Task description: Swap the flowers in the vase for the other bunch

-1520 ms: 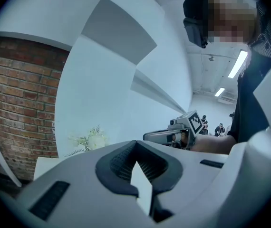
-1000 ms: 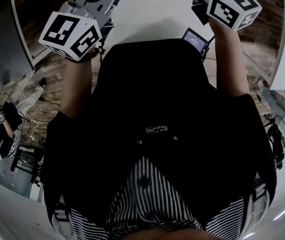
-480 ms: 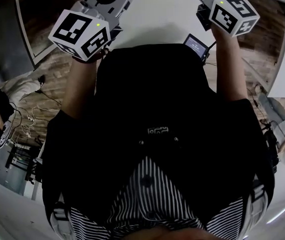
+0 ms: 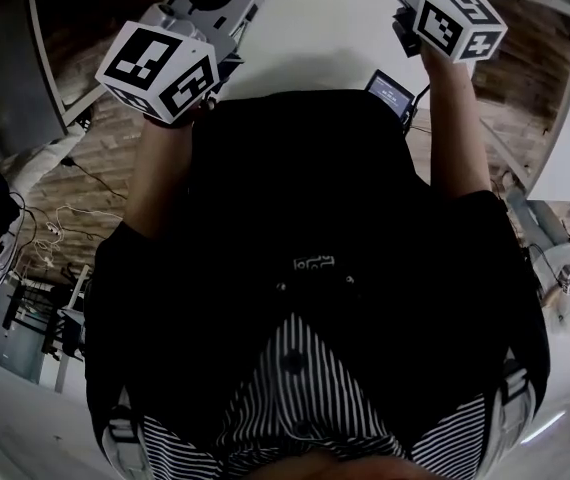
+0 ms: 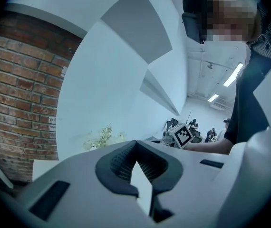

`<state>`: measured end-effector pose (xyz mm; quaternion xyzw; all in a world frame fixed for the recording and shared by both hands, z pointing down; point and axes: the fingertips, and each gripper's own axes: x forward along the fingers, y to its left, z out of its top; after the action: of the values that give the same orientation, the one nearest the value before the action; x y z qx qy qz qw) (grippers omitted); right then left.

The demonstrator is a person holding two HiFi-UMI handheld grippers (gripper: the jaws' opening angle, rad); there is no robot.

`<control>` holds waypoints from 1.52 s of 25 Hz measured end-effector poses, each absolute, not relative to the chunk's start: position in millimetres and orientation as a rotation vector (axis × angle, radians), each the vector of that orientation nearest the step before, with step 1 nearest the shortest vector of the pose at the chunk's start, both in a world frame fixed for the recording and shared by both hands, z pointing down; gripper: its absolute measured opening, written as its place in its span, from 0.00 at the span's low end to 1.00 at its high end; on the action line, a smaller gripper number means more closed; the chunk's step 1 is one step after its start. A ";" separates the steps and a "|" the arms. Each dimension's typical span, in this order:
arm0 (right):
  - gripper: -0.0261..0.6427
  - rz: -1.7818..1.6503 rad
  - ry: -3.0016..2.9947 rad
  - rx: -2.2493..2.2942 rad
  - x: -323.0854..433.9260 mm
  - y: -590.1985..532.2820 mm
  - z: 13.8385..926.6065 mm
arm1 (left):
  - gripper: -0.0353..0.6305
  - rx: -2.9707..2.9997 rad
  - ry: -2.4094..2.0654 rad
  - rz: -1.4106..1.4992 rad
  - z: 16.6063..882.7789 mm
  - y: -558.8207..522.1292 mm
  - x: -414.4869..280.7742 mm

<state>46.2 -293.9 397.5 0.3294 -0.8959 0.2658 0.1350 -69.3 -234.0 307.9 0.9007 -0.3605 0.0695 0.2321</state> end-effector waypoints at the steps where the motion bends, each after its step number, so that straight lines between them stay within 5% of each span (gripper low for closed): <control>1: 0.36 0.768 -2.586 0.968 48.3 -295.7 399.8 | 0.06 2.472 -0.999 0.190 305.7 -233.6 -70.5; 9: 0.61 0.739 -2.507 0.983 34.2 -327.9 454.8 | 0.06 2.418 -1.048 0.197 316.7 -233.5 -95.2; 20: 0.65 0.722 -2.429 0.979 7.5 -348.1 496.8 | 0.06 2.377 -1.089 0.173 319.2 -224.3 -114.9; 26: 0.46 0.697 -2.400 1.027 14.8 -351.2 513.2 | 0.06 2.370 -1.088 0.165 323.4 -219.1 -115.3; 31: 0.20 0.630 -2.360 1.071 22.1 -352.8 522.6 | 0.06 2.370 -1.093 0.173 325.9 -218.6 -115.8; 38: 0.10 0.602 -2.368 1.071 22.0 -352.6 523.3 | 0.06 2.364 -1.106 0.185 329.3 -217.7 -118.8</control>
<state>22.0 -352.6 523.3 0.3901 -0.8628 0.2194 0.2349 -118.8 -217.7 329.3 0.8726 -0.4082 0.0682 0.2595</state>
